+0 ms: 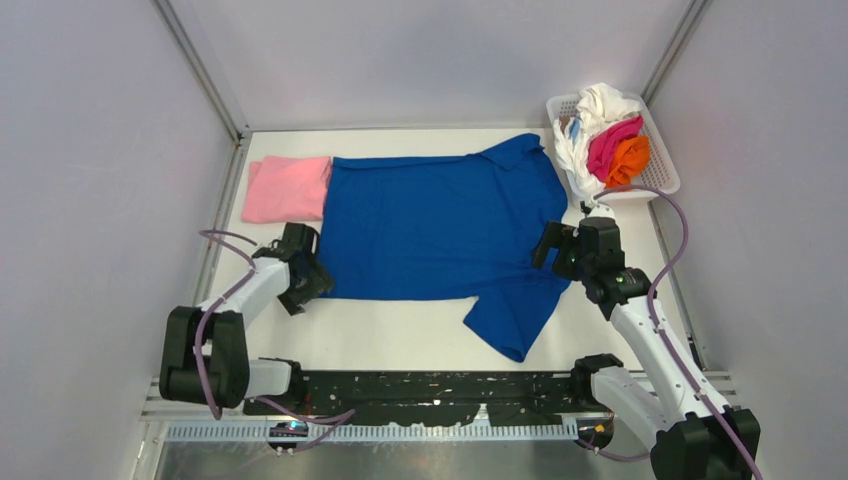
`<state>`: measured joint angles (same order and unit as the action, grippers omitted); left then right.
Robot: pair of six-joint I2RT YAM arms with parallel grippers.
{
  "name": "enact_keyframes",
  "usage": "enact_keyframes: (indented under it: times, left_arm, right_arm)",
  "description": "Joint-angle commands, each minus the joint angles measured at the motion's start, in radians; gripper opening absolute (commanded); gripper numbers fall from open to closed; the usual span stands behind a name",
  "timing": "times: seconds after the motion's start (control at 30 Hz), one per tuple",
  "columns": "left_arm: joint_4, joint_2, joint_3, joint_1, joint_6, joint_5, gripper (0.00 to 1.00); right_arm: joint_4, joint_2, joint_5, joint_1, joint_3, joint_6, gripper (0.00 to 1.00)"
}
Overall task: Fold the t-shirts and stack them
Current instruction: Grab the side of the flattened tshirt closest away from the robot with both arms
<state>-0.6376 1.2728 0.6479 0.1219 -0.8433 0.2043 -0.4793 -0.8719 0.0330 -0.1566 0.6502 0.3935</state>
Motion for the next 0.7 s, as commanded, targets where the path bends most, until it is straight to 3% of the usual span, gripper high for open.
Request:
enact_keyframes:
  times: [0.0,0.17,0.53,0.67]
  left_arm:
    - [0.005,0.081,0.069,-0.007,-0.016,-0.003,0.68]
    - [0.014,0.127,0.080,-0.005,-0.018,-0.014,0.57]
    - [0.020,0.182,0.140,-0.005,0.009,-0.016,0.50]
    - [0.025,0.211,0.172,-0.005,0.016,-0.026,0.43]
  right_arm:
    - [0.025,0.033,0.017,0.003,-0.009,-0.015,0.96]
    - [0.030,0.035,0.029,0.002,-0.017,-0.012,0.95]
    - [0.033,0.032,0.034,0.002,-0.022,-0.010,0.95]
    - [0.029,0.035,0.042,0.001,-0.019,-0.010,0.95]
